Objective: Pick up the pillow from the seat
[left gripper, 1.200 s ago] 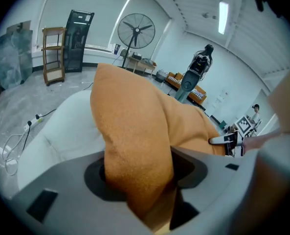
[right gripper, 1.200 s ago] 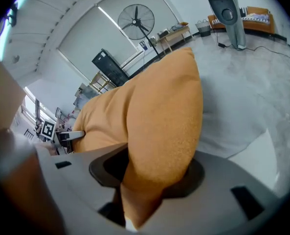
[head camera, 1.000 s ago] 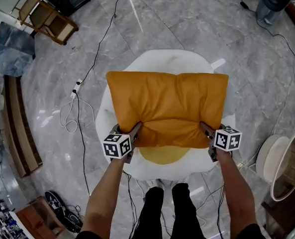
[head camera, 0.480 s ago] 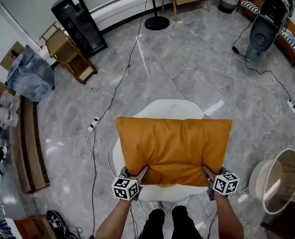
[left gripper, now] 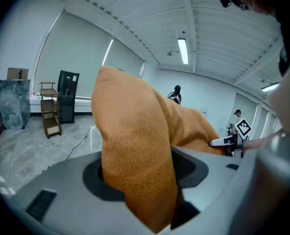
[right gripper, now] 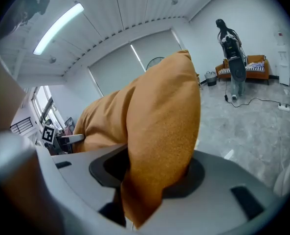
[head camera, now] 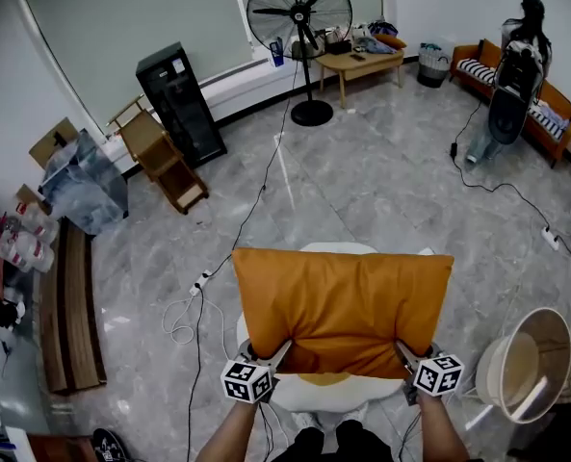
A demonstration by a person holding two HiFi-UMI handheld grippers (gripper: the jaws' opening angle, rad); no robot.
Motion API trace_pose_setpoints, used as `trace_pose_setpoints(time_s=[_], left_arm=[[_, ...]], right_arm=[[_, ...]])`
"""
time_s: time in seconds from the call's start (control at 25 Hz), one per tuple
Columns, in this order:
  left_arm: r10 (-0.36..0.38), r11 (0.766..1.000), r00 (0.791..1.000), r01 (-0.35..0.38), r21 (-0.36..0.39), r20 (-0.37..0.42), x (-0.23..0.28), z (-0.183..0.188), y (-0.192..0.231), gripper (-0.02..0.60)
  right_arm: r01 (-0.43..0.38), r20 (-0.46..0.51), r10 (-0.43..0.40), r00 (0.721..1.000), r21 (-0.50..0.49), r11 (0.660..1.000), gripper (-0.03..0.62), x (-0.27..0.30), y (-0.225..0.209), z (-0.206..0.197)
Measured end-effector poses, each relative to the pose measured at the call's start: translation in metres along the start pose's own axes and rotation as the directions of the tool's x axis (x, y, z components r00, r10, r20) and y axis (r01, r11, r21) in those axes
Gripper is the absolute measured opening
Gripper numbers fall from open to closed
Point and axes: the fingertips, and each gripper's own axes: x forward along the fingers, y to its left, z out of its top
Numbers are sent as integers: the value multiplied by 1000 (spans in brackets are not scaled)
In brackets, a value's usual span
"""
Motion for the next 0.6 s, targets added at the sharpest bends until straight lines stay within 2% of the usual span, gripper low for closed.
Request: trace_pose_setpoints(time_s=[0.36,0.6], left_arm=[[12,998,989,-21,63,149,-52,75,-14,272],[12,995,963,-38,94,268,-78,128,-20,272]], right_arm=[[-22,114,35,993,-110,994,189,-37,58,69],[-32,206,73,976,-196,980,189,-56,93,126]])
